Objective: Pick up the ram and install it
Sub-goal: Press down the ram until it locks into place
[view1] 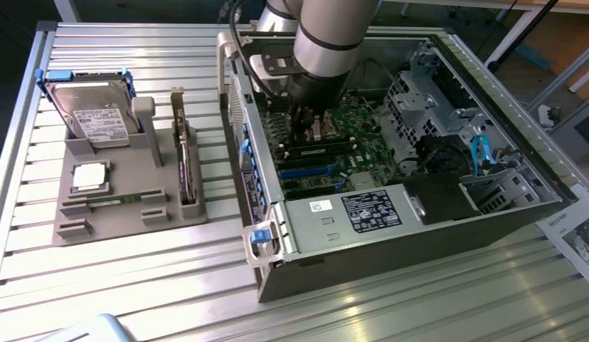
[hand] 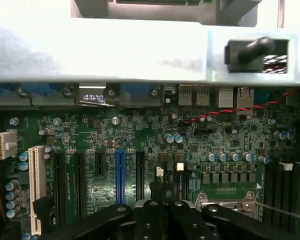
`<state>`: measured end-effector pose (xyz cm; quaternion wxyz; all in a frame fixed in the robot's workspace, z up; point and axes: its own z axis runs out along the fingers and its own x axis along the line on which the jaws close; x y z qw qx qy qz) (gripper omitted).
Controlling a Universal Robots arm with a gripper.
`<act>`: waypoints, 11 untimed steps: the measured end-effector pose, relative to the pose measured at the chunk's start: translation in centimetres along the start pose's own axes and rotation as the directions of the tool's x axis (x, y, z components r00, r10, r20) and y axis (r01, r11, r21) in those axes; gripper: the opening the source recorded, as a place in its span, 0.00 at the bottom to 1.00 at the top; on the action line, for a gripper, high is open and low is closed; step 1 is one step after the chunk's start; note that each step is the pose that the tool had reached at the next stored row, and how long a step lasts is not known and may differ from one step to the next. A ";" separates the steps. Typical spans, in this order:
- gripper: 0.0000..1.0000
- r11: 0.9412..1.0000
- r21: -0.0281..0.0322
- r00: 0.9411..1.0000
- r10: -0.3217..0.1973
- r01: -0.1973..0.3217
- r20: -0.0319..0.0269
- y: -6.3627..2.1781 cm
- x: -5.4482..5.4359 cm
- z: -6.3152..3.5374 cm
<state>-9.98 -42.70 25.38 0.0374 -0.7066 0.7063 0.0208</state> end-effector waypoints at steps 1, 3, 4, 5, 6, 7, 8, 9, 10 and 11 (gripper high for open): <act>0.10 1.000 -0.001 1.000 0.000 0.000 0.000 -0.02 0.0 -0.24; 0.10 1.000 -0.002 1.000 0.000 0.000 0.000 -0.04 -0.1 -0.76; 0.10 1.000 -0.002 1.000 0.000 0.000 0.000 -0.06 -0.1 -1.04; 0.10 1.000 -0.003 1.000 0.000 0.000 0.000 -0.09 -0.1 -1.44; 0.10 1.000 -0.004 1.000 0.000 0.000 0.000 -0.10 -0.1 -1.71; 0.10 1.000 -0.005 1.000 0.000 0.000 0.000 -0.13 -0.2 -2.19; 0.10 1.000 -0.005 1.000 0.001 -0.001 0.000 -0.15 -0.2 -2.63; 0.10 1.000 -0.006 1.000 0.001 -0.001 0.000 -0.17 -0.3 -3.14; 0.10 1.000 -0.007 1.000 0.001 -0.001 0.000 -0.20 -0.3 -3.74; 0.10 1.000 -0.008 1.000 0.001 -0.001 0.000 -0.21 -0.3 -4.10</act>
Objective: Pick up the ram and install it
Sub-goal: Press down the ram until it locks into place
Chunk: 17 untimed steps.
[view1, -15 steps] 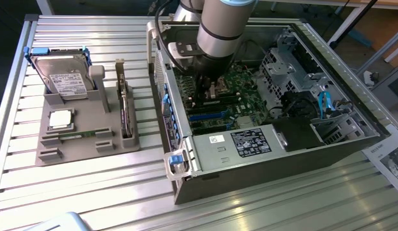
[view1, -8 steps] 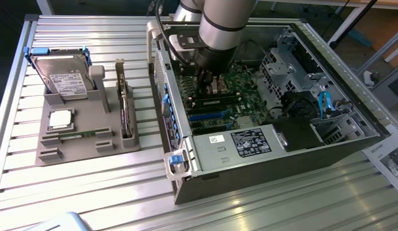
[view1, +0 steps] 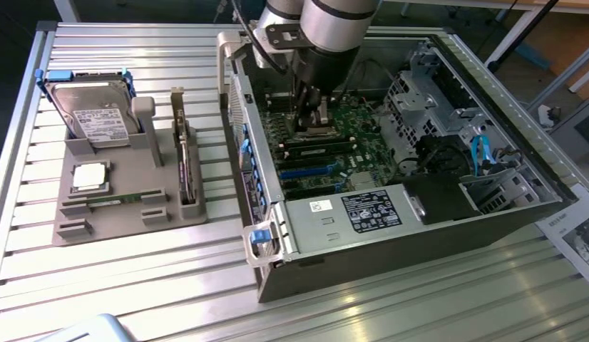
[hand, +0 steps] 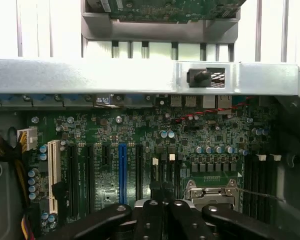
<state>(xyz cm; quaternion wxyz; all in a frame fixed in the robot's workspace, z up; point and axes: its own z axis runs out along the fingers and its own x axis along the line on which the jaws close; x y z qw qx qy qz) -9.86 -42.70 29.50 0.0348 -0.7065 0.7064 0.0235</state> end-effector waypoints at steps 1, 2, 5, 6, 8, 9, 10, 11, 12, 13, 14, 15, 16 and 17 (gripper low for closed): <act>0.10 1.000 -0.001 1.000 0.000 0.000 0.000 -0.01 0.0 -0.36; 0.10 1.000 -0.001 1.000 0.000 0.000 0.000 -0.03 -0.1 -0.82; 0.10 1.000 -0.003 1.000 0.000 0.000 0.000 -0.06 -0.2 -1.86; 0.10 1.000 -0.003 1.000 0.000 0.000 0.000 -0.07 -0.2 -2.15; 0.10 1.000 -0.003 1.000 0.000 0.000 0.000 -0.08 -0.2 -2.63; 0.10 1.000 -0.004 1.000 0.000 0.000 0.000 -0.08 -0.2 -2.77; 0.10 1.000 -0.003 1.000 0.000 0.000 0.000 -0.08 -0.2 -2.77; 0.10 1.000 -0.003 1.000 0.000 0.000 0.000 -0.08 -0.2 -2.77; 0.10 1.000 -0.004 1.000 0.000 0.000 0.000 -0.15 -0.2 -2.77; 0.10 1.000 -0.004 1.000 0.000 0.000 0.000 -0.33 -0.2 -2.78; 0.10 1.000 -0.004 1.000 0.000 0.000 0.000 -0.73 -0.2 -2.76; 0.10 1.000 -0.004 1.000 0.000 0.000 0.000 -1.11 -0.2 -2.76; 0.10 1.000 -0.005 1.000 0.000 0.000 0.000 -1.72 -0.2 -2.75; 0.10 1.000 -0.005 1.000 0.000 0.000 0.000 -2.15 -0.2 -2.74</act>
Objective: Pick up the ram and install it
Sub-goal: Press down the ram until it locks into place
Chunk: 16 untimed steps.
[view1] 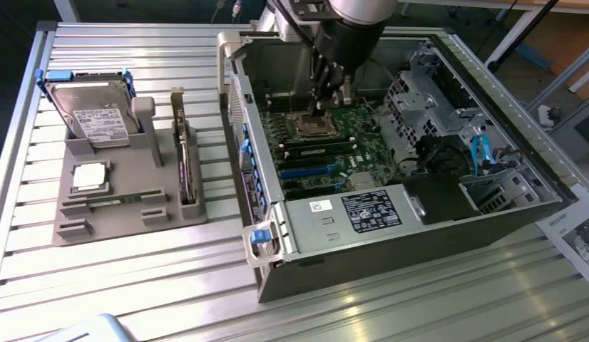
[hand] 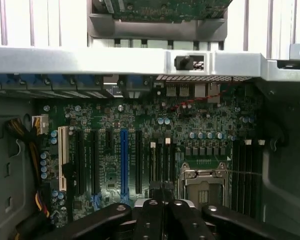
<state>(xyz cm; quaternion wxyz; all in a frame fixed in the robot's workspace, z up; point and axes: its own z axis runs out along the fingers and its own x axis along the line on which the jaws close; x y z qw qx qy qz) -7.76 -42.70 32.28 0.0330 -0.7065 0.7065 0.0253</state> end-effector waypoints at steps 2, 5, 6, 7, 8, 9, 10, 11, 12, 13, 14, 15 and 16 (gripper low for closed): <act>0.10 1.000 -0.001 1.000 0.000 0.000 0.000 -0.95 0.0 0.01; 0.10 1.000 -0.003 1.000 0.000 0.000 0.000 -3.15 0.0 0.03; 0.10 1.000 -0.004 1.000 0.000 0.000 0.000 -3.61 0.0 0.04; 0.10 1.000 -0.004 1.000 0.000 0.000 0.000 -4.32 0.0 0.05; 0.10 1.000 -0.005 1.000 0.000 0.000 0.000 -4.78 0.0 0.05; 0.10 1.000 -0.006 1.000 0.001 -0.001 0.000 -5.26 0.0 0.05; 0.10 1.000 -0.006 1.000 0.001 -0.001 0.000 -5.69 0.0 0.06; 0.10 1.000 -0.007 1.000 0.001 -0.001 0.000 -6.17 0.0 0.07; 0.10 1.000 -0.008 1.000 0.001 -0.001 0.000 -6.87 0.0 0.08; 0.10 1.000 -0.010 1.000 0.001 -0.001 0.000 -7.68 0.0 0.08; 0.10 1.000 -0.011 1.000 0.001 -0.001 0.000 -8.27 0.0 0.09; 0.10 1.000 -0.011 1.000 0.001 -0.001 0.000 -8.36 0.0 0.09; 0.10 1.000 -0.011 1.000 0.001 -0.001 0.000 -8.36 0.0 0.09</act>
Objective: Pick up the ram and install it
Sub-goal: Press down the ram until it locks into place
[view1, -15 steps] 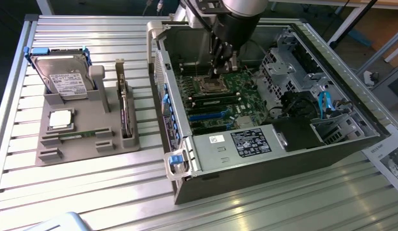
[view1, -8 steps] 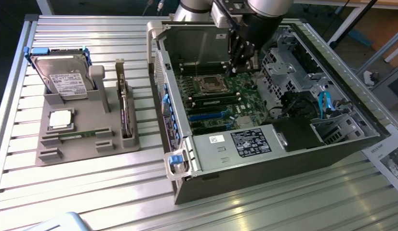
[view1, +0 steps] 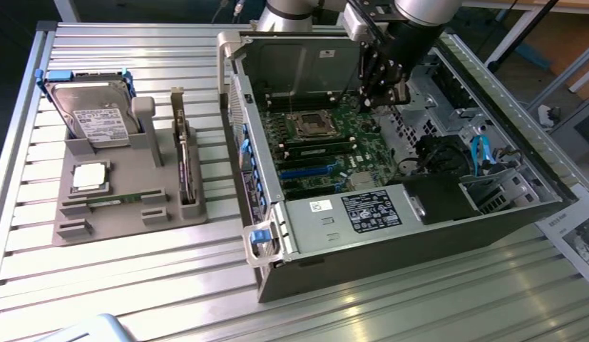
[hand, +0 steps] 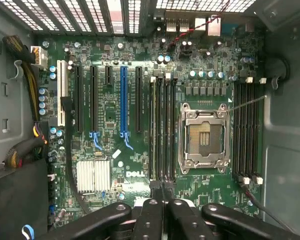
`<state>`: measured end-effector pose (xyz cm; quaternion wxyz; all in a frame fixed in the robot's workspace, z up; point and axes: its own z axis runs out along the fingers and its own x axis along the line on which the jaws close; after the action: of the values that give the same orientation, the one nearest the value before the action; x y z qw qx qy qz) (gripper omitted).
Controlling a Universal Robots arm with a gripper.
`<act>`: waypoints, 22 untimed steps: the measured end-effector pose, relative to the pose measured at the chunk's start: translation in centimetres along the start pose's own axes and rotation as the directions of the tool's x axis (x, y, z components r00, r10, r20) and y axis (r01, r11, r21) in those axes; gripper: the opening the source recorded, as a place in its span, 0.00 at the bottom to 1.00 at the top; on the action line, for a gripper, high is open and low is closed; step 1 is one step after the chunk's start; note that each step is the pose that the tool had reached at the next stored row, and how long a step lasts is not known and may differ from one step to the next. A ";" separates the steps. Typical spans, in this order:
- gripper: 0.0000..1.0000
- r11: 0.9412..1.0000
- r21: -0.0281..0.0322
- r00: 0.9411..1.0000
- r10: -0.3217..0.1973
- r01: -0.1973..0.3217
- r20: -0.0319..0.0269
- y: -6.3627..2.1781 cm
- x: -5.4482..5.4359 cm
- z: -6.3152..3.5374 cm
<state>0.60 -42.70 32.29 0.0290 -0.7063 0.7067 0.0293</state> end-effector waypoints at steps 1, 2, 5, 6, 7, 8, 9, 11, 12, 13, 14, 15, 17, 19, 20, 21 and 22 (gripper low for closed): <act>0.10 1.000 0.000 1.000 0.000 0.000 0.000 0.00 0.0 0.00; 0.10 1.000 0.000 1.000 0.000 0.000 0.000 0.00 0.0 0.00; 0.10 1.000 0.000 1.000 0.000 0.000 0.000 0.00 0.0 0.00; 0.10 1.000 0.000 1.000 0.000 0.000 0.000 0.00 0.0 0.00; 0.10 1.000 0.000 1.000 0.000 0.000 0.000 0.00 0.0 0.00; 0.10 1.000 0.000 1.000 0.000 0.000 0.000 0.00 0.0 0.00; 0.10 1.000 0.000 1.000 0.000 0.000 0.000 0.00 0.0 0.00; 0.10 1.000 0.000 1.000 0.000 0.000 0.000 0.00 0.0 0.00; 0.10 1.000 0.000 1.000 0.000 0.000 0.000 0.00 0.0 0.00; 0.10 1.000 0.000 1.000 0.001 -0.001 0.000 0.00 0.0 0.00; 0.10 1.000 0.001 1.000 0.011 -0.011 0.000 0.00 0.0 0.01; 0.10 0.999 0.003 0.999 0.036 -0.036 0.000 0.00 0.0 0.01; 0.10 0.997 0.006 0.997 0.074 -0.074 0.000 0.00 0.0 0.02; 0.10 0.993 0.010 0.993 0.119 -0.119 0.001 0.00 0.0 0.02; 0.10 0.988 0.013 0.988 0.156 -0.156 0.001 0.00 0.0 0.03; 0.10 0.983 0.015 0.983 0.184 -0.184 0.001 0.00 0.0 0.04; 0.10 0.978 0.017 0.979 0.206 -0.206 0.002 0.00 0.0 0.05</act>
<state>0.60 -42.70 32.24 0.0319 -0.6290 0.7763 0.0261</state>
